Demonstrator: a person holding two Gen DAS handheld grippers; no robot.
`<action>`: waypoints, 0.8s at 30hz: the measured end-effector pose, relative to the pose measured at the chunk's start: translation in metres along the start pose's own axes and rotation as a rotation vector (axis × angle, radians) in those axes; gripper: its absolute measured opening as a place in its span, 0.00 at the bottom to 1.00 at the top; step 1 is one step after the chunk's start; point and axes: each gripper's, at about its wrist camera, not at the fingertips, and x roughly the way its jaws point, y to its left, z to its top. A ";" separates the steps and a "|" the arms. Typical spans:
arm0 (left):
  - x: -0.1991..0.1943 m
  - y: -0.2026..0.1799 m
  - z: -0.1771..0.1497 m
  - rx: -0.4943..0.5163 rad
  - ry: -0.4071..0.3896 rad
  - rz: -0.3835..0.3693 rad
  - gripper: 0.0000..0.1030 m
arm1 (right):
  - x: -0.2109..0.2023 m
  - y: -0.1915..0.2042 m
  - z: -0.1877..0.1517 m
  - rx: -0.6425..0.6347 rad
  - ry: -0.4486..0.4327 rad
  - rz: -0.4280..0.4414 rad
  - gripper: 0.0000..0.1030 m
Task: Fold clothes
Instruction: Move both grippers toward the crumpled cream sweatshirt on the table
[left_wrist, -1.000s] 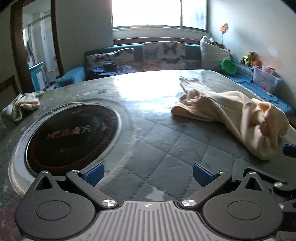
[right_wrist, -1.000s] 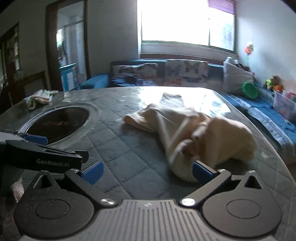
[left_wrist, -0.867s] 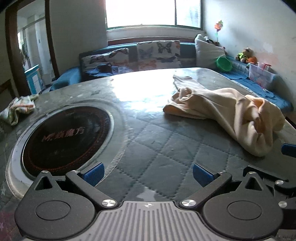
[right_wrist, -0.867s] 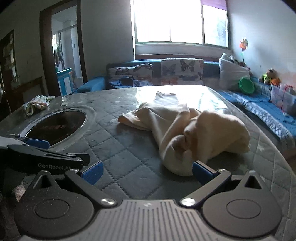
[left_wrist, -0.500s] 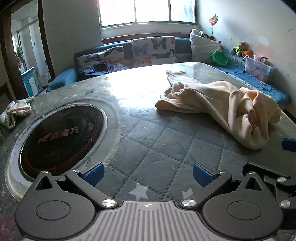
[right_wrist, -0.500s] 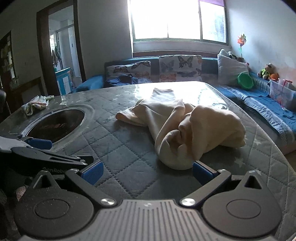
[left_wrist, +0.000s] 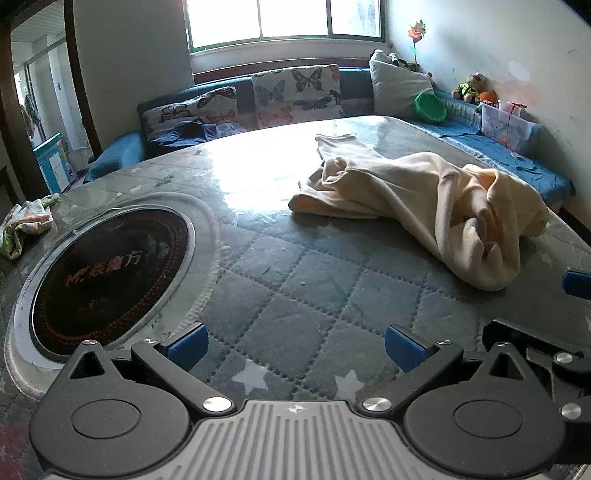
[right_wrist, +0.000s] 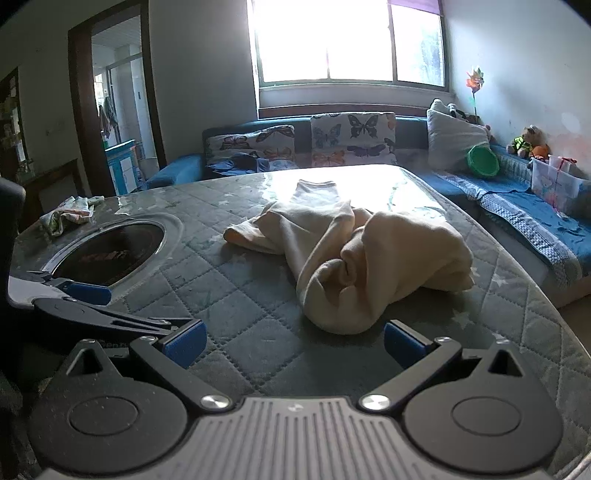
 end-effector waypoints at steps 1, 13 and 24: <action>0.000 -0.001 0.000 0.001 0.001 -0.002 1.00 | 0.000 -0.001 0.000 0.002 0.002 -0.002 1.00; 0.004 -0.004 -0.004 -0.002 0.029 -0.002 1.00 | 0.001 -0.003 -0.004 0.024 0.028 -0.010 1.00; 0.007 -0.006 -0.003 0.001 0.049 0.004 1.00 | 0.004 -0.002 -0.005 0.033 0.048 -0.024 1.00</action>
